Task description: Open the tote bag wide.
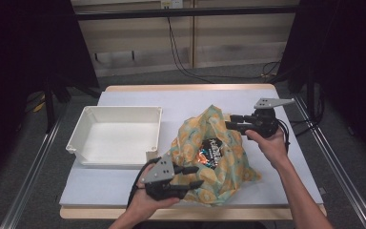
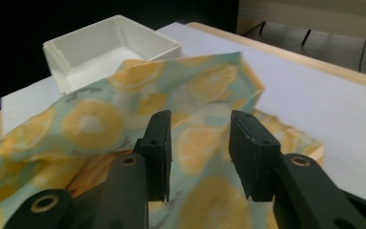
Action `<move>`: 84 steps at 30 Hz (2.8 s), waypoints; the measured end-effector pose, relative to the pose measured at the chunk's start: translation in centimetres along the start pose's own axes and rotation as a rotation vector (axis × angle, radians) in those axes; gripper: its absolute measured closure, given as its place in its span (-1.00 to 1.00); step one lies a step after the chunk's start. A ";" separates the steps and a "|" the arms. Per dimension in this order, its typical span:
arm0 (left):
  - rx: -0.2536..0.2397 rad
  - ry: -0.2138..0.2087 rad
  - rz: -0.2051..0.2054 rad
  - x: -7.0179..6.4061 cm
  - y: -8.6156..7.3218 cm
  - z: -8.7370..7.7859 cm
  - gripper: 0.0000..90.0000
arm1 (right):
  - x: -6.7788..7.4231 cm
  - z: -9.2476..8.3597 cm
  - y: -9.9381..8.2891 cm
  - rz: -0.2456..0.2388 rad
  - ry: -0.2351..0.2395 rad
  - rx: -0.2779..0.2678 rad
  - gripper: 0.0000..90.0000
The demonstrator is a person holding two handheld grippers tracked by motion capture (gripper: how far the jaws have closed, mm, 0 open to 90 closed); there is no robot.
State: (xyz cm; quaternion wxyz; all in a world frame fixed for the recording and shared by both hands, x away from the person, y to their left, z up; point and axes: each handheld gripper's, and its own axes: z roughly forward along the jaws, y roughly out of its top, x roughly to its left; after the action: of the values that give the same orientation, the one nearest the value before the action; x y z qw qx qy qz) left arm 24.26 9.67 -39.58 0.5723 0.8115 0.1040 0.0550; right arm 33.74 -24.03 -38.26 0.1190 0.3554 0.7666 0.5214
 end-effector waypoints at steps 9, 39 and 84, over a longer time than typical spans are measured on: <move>0.045 0.151 -0.030 5.2 0.7 1.9 0.32 | 3.5 0.6 -0.4 -0.057 0.024 0.060 0.28; 0.180 0.180 -0.103 7.2 -3.3 3.0 0.88 | 4.1 4.8 -4.4 -0.112 -0.020 0.210 -0.02; 0.037 0.235 -0.215 9.8 -3.5 -4.4 0.25 | -0.8 -5.6 -6.9 0.051 -0.101 -0.024 0.74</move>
State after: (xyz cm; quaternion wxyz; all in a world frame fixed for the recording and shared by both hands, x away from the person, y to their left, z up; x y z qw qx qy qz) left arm 32.50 17.08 -41.67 0.5439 0.7940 0.2576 0.0858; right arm 28.34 -30.01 -42.10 0.1486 0.3992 0.7440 0.5147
